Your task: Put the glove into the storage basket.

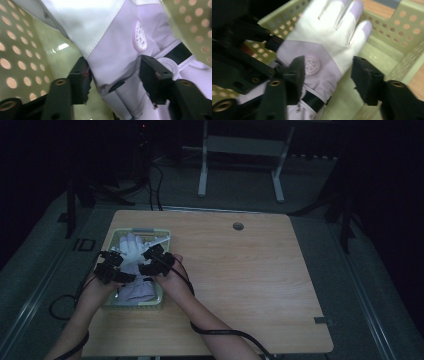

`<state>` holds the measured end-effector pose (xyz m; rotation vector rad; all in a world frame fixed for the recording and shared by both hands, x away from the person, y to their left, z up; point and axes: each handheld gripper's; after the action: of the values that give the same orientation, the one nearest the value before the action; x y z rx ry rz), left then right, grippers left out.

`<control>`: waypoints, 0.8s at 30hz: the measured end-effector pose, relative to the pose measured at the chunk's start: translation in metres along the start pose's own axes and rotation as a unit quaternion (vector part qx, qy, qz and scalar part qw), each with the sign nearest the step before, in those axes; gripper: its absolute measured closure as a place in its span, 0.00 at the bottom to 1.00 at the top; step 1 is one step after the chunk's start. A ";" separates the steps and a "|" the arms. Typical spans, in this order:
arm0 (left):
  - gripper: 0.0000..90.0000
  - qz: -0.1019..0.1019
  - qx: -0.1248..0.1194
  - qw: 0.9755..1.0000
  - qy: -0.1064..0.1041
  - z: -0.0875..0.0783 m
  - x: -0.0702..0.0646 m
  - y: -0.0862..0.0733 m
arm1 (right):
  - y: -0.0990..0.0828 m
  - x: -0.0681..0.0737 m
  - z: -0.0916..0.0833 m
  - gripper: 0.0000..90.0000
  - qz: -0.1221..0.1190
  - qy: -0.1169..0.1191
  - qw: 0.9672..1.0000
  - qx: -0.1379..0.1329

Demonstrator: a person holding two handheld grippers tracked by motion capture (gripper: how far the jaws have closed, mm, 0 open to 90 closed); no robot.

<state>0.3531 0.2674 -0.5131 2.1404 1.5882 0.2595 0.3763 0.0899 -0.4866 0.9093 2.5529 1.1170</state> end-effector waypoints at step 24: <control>0.14 0.033 -0.187 0.980 -0.067 -0.039 -0.054 -0.006 | -0.026 -0.058 -0.071 0.16 -0.038 0.049 0.996 -0.066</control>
<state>0.3152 0.2279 -0.4752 1.8776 1.2796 0.3929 0.3804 -0.0010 -0.4595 0.7380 2.5296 1.3214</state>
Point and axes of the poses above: each handheld gripper's, and its own axes: z roughly forward along the jaws, y roughly out of its top, x roughly to its left, and after that the axes turned 4 degrees about -z, right-handed
